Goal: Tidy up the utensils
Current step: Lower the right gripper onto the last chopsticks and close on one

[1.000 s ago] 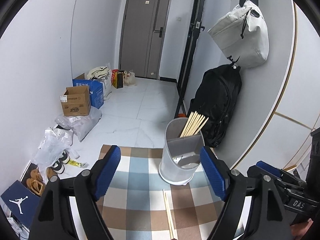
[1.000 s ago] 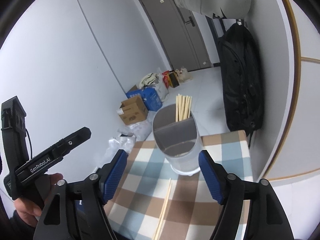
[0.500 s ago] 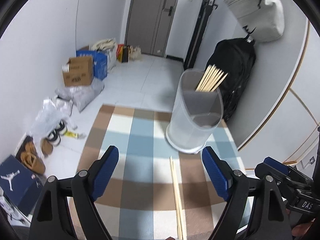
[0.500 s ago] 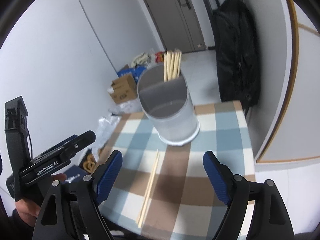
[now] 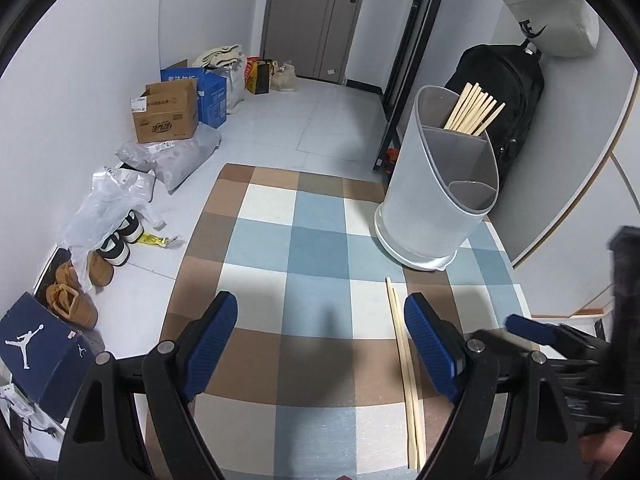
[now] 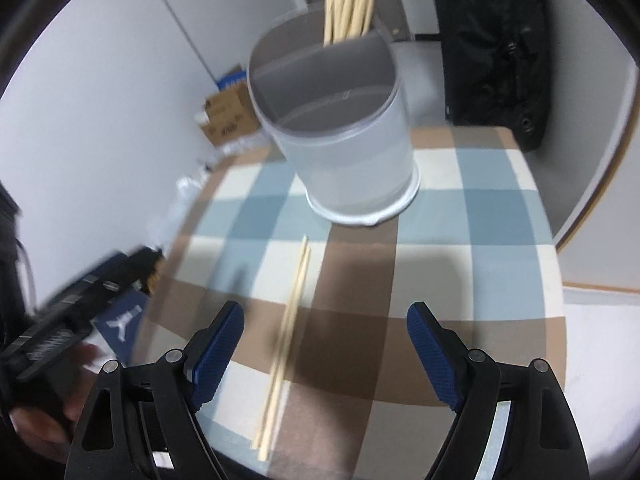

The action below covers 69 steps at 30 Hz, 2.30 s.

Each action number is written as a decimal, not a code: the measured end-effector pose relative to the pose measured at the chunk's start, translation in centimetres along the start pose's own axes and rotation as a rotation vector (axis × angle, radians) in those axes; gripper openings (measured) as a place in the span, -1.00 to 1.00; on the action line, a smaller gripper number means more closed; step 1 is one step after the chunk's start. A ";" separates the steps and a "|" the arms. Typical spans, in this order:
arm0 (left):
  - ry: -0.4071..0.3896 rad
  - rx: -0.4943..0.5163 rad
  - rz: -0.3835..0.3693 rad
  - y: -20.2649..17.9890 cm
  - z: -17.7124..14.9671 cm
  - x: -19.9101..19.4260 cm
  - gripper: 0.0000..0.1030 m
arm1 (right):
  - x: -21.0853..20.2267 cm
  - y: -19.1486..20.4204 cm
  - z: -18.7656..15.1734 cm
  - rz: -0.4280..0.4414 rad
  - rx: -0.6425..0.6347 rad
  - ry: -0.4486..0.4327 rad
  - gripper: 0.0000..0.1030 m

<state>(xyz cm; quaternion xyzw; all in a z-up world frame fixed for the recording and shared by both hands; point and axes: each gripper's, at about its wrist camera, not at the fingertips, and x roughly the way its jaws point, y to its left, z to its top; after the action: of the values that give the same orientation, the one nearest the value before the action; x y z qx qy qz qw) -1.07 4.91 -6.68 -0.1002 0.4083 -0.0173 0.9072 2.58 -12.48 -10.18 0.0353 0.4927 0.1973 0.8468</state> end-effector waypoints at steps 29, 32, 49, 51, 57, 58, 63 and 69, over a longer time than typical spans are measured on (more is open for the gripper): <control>0.100 -0.145 0.008 4.9 0.2 1.4 0.60 | 7.0 4.4 0.9 -0.120 -0.233 0.063 -0.53; 0.100 -0.151 0.010 5.3 0.3 1.3 0.60 | 7.2 4.7 1.0 -0.121 -0.239 0.066 -0.54; 0.097 -0.164 0.003 5.5 0.4 1.2 0.60 | 7.4 4.4 1.3 -0.146 -0.204 0.080 -0.72; 0.094 -0.169 0.007 5.7 0.4 1.1 0.60 | 7.6 4.7 1.5 -0.159 -0.216 0.082 -0.72; 0.098 -0.185 0.003 6.1 0.4 1.0 0.60 | 8.2 5.5 1.6 -0.182 -0.243 0.094 -0.72; 0.098 -0.188 0.002 6.1 0.4 1.0 0.60 | 8.2 5.4 1.7 -0.179 -0.239 0.093 -0.73; 0.099 -0.199 -0.004 6.4 0.3 1.0 0.60 | 7.6 4.1 2.0 -0.123 -0.156 0.098 -0.82; 0.094 -0.192 -0.012 6.1 0.3 0.8 0.60 | 6.3 4.1 1.9 -0.110 -0.137 0.047 -0.82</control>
<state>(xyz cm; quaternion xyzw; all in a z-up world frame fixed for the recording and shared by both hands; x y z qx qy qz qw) -0.58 10.87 -8.28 -0.1881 0.4495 0.0116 0.8732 5.68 -6.17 -13.34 -0.0547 0.4989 0.1846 0.8450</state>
